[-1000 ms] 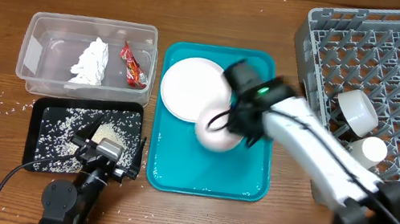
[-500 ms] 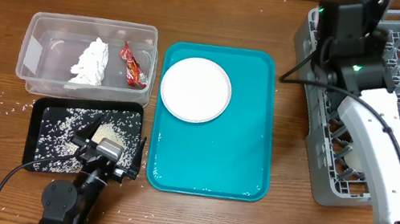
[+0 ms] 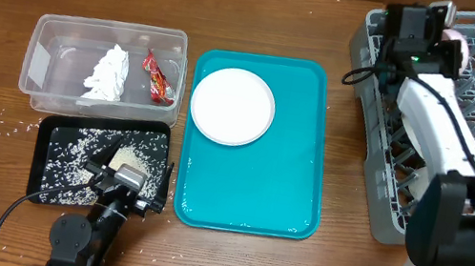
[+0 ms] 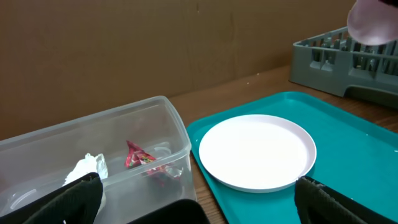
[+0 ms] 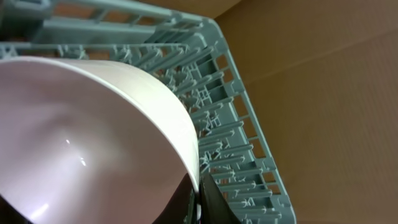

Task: Sort waste into correct bins and load items into the dishwasher
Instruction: 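Lift the small plate and stand it in the dish rack, then reach the right gripper to the large white plate and grasp its rim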

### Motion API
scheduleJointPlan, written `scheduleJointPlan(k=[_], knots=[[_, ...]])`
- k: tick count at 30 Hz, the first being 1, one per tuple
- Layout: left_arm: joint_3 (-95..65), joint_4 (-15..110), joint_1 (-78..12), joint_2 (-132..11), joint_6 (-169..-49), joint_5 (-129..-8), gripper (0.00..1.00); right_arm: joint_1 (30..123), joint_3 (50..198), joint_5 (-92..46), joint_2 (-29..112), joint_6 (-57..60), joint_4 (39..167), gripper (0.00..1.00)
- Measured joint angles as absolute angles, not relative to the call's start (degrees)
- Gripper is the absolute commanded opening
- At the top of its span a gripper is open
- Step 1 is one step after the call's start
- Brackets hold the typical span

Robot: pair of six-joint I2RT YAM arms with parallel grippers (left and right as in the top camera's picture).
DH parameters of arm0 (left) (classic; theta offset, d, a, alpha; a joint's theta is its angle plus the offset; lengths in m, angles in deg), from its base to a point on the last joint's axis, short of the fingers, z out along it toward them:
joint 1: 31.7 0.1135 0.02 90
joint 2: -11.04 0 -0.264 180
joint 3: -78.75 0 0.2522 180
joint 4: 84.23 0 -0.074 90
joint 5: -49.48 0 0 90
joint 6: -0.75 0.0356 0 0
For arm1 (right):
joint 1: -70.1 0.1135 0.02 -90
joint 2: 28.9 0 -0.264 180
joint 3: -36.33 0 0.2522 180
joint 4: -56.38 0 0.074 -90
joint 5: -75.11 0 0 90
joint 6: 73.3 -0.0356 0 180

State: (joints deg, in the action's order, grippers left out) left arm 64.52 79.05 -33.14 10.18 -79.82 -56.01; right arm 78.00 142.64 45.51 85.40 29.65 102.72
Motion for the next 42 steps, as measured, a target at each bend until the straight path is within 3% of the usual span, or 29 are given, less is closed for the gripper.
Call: scheduleJointPlan(k=[11, 12, 14, 19, 23, 29, 38, 42], knots=[[64.5, 79.0, -33.2, 10.2, -79.8, -56.0, 1.0, 83.2, 142.7, 45.9, 85.8, 29.1, 110.1, 0.05], [64.5, 79.0, -33.2, 10.2, -79.8, -56.0, 1.0, 83.8, 142.7, 46.1, 85.8, 28.7, 111.5, 0.11], [64.5, 79.0, -33.2, 10.2, -79.8, -56.0, 1.0, 84.7, 142.7, 46.0, 85.8, 26.9, 114.3, 0.38], [64.5, 79.0, -33.1, 10.2, -79.8, -56.0, 1.0, 87.9, 142.6, 45.0, 85.9, 23.9, 120.1, 0.75], [64.5, 79.0, -33.1, 10.2, -79.8, -56.0, 1.0, 90.7, 142.7, 44.8, 85.9, 22.2, 123.8, 0.84], [64.5, 79.0, -33.1, 10.2, -79.8, -56.0, 1.0, 95.3, 146.2, 36.7, 85.7, 16.0, 134.1, 0.85], [64.5, 79.0, -33.1, 10.2, -79.8, -56.0, 1.0, 97.6, 152.3, -6.6, 82.7, 7.8, 136.7, 0.76], [64.5, 79.0, -33.1, 10.2, -79.8, -56.0, 1.0, 97.6, 148.4, -14.8, 82.7, 1.7, 133.6, 0.76]])
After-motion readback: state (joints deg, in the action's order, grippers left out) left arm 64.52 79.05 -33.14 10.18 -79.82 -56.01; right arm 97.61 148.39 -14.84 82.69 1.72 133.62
